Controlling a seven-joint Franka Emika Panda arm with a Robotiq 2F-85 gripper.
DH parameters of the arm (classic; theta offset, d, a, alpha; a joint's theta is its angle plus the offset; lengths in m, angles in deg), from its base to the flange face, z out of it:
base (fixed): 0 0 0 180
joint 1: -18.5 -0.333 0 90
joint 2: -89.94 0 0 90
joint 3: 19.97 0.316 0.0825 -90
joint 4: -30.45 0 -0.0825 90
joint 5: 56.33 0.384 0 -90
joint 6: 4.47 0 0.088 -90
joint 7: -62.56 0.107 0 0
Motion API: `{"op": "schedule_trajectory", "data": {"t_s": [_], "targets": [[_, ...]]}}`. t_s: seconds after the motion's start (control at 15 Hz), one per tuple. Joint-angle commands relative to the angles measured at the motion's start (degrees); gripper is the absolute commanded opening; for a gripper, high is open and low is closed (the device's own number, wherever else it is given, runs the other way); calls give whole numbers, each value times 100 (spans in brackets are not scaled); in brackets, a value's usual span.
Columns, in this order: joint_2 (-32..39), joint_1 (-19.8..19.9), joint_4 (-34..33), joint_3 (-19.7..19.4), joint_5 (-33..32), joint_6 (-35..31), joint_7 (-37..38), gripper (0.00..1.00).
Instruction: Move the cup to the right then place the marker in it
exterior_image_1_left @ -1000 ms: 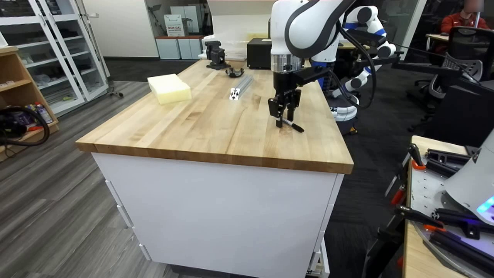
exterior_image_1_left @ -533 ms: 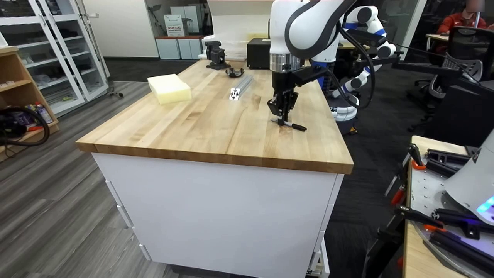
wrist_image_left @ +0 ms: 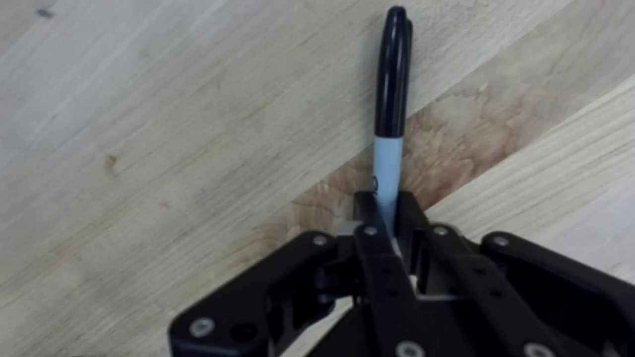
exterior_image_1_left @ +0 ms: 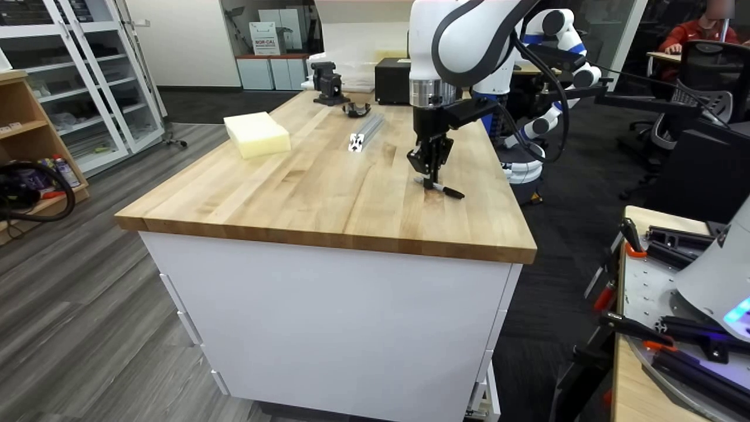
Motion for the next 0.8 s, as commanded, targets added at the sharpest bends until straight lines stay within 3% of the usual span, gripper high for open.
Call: {"op": "schedule_trajectory", "data": {"t_s": [0.0,0.73], "targets": [[-173,-75,-188,-125,-173,536,103,3],[-52,170,-1281,-524,-536,875,-46,3]]}}
